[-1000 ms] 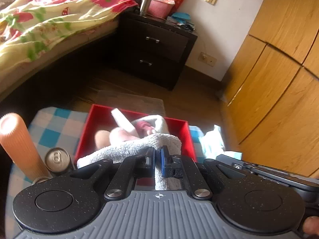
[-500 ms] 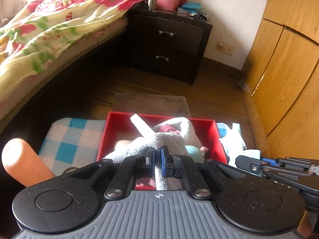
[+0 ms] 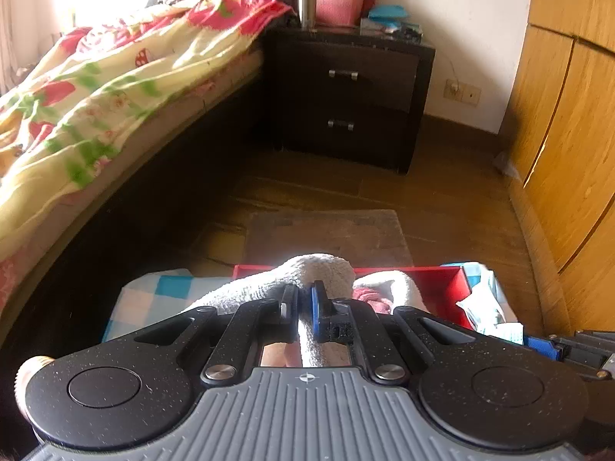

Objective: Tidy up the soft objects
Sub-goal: 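Open left tool to drop the towel while right tool releases the mask into the box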

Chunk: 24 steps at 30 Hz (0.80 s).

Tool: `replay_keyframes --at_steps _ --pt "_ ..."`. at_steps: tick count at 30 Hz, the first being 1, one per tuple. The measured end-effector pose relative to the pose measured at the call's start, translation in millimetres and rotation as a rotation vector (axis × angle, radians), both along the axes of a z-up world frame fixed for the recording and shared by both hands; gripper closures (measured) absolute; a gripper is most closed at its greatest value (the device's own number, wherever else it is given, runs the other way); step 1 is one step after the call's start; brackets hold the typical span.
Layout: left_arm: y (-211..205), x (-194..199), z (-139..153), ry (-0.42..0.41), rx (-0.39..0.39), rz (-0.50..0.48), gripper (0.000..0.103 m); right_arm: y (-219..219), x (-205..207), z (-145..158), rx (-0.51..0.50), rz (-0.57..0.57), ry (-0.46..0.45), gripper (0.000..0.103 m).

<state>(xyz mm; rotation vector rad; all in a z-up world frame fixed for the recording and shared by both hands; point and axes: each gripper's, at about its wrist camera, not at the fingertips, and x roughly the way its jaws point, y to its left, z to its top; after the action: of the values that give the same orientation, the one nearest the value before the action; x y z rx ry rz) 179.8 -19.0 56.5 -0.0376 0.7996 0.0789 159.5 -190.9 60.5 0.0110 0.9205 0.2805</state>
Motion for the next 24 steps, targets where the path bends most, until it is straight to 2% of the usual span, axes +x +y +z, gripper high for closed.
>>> replay_keyframes --at_steps 5,6,8,9,10,11,12,13,16,20,24 --pt "-3 18 -16 0.044 0.033 0.001 0.098 8 17 -18 -0.061 0.008 0.036 0.103" --pt "-4 22 -20 0.055 0.038 0.002 0.093 9 20 -21 -0.064 0.010 0.045 0.103" --pt "-3 25 -25 0.069 0.051 0.011 0.089 11 26 -28 -0.061 0.017 0.071 0.103" --pt "-2 26 -27 0.070 0.051 0.018 0.088 12 29 -31 -0.055 0.025 0.088 0.099" --pt "-1 26 -28 0.074 0.047 0.019 0.073 11 30 -34 -0.039 0.025 0.102 0.090" --pt "0 26 -28 0.078 0.046 0.019 0.064 11 31 -36 -0.024 0.017 0.111 0.085" --pt "1 25 -27 0.075 0.049 0.020 0.046 11 31 -37 -0.022 0.013 0.112 0.078" --pt "1 24 -26 0.068 0.061 0.021 0.036 11 31 -38 -0.031 0.011 0.109 0.073" --pt "-3 19 -22 0.065 0.096 0.016 0.035 13 30 -38 -0.061 0.006 0.107 0.064" --pt "-4 1 -21 0.105 0.040 -0.027 0.033 6 22 -33 -0.047 0.004 0.109 0.064" --pt "-12 -35 -34 0.169 -0.029 -0.111 0.033 -5 -4 -28 -0.037 0.035 0.111 0.064"
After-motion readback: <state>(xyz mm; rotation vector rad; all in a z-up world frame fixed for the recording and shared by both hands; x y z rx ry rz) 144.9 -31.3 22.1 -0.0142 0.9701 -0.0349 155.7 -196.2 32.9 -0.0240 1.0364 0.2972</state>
